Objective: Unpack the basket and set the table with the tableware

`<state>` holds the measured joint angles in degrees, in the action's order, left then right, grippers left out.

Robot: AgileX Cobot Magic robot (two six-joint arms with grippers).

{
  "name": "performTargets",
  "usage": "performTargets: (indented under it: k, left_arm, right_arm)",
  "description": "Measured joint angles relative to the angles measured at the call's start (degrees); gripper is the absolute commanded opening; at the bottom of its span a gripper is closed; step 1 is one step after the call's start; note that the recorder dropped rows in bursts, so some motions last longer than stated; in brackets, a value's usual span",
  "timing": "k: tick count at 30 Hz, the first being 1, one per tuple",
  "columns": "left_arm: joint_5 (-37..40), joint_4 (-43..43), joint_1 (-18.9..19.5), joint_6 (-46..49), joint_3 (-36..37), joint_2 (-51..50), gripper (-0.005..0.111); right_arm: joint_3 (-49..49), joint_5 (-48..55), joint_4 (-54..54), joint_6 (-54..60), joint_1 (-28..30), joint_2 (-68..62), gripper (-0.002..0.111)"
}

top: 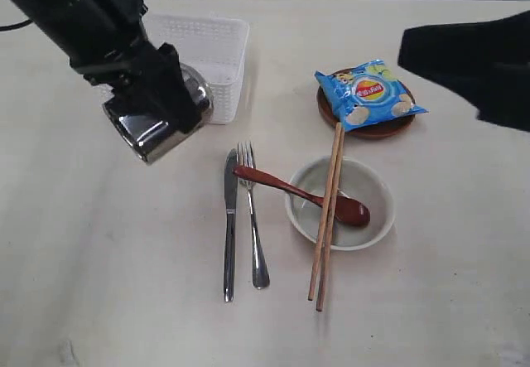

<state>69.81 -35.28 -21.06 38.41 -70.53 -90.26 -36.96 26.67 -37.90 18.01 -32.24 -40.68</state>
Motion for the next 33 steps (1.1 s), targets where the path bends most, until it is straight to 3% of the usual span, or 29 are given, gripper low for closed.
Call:
performTargets:
  k: [4,8,16,20,33]
  left_arm:
    - [0.04,-6.36,-0.01,12.02,4.01,4.34,0.0]
    - [0.04,-9.73,-0.01,17.46,6.1,6.36,0.0]
    - [0.04,-10.38,-0.01,22.32,12.05,6.39,0.0]
    - [-0.13,-11.82,-0.01,23.85,12.85,6.39,0.0]
    - [-0.13,-16.25,-0.01,26.9,12.85,6.39,0.0]
  right_arm:
    - [0.0,-0.24,-3.45,1.4,0.0,-9.74,0.0]
    - [0.0,-0.13,-12.22,8.49,0.0,-17.87,0.0]
    - [-1.86,1.51,-41.62,39.59,0.0,-23.42,0.0]
    - [-2.94,3.62,-53.33,49.45,0.0,-24.11,0.0]
    - [-5.92,17.25,-55.17,53.07,-0.1,-35.87,0.0]
